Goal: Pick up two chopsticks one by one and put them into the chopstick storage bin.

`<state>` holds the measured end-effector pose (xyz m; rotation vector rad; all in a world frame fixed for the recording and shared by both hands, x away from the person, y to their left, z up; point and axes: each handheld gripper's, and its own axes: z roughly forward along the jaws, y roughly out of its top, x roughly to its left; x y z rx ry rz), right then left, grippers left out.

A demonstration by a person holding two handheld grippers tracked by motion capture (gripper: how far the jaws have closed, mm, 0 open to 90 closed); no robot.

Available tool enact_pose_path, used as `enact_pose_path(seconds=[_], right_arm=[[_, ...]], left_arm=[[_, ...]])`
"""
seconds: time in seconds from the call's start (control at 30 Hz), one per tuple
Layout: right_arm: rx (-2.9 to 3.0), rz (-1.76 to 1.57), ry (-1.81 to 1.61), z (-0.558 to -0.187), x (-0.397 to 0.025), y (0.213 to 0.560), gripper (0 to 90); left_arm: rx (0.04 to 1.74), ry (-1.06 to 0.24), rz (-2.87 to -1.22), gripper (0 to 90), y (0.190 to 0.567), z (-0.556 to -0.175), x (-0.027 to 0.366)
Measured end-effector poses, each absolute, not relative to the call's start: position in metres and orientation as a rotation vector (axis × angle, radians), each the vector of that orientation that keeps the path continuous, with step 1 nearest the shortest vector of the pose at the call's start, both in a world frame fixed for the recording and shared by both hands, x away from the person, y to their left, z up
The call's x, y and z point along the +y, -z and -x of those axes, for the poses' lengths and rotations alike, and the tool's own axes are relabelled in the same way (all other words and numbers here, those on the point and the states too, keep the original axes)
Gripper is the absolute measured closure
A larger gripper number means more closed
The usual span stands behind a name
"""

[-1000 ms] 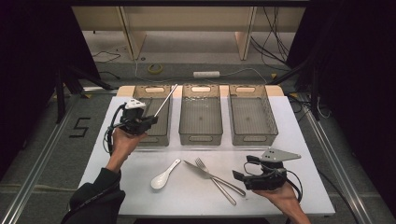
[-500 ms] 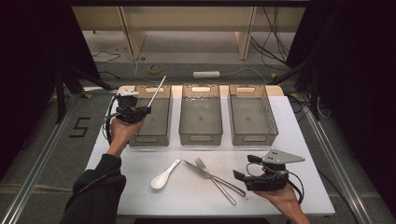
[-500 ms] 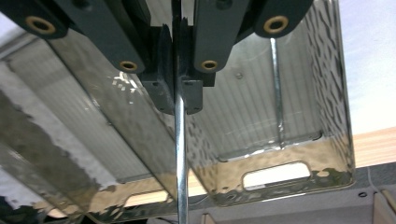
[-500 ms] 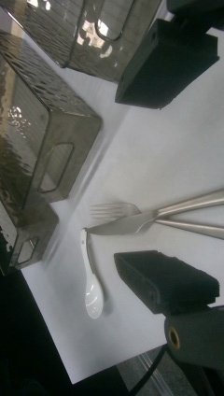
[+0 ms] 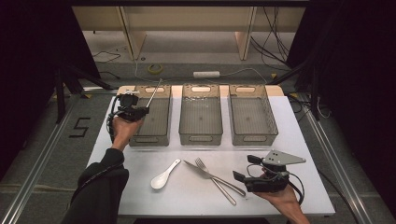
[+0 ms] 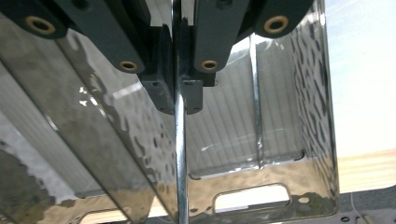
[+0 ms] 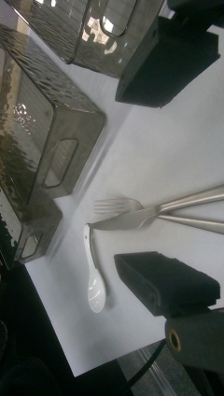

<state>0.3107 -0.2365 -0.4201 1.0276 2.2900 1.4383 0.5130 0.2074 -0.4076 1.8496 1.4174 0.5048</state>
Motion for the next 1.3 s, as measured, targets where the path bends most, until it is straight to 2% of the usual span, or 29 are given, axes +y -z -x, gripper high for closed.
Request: enact_pose_path(seconds=[0.63,0.87,0.97,1.07,1.3], right_arm=[[2.314,-1.014,-1.431,-0.311,-0.235,0.421,19.7],[2.311,-1.020,-1.436,-0.311,-0.236,0.421,19.7],[2.309,-1.021,-1.435,-0.310,-0.236,0.420,19.7],[2.304,-1.021,-1.436,-0.311,-0.236,0.420,19.6],[2.301,-1.026,-1.428,-0.310,-0.236,0.420,19.7]], left_arm=[[1.531,-0.471,-1.817,83.8,0.425,-0.525,0.212],[1.542,-0.440,-1.791,56.0,0.419,-0.519,0.213],[1.514,-0.460,-1.807,47.2,0.412,-0.508,0.212],[1.470,-0.425,-1.842,37.8,0.403,-0.496,0.209],[1.380,-0.412,-1.912,29.0,0.389,-0.467,0.200]])
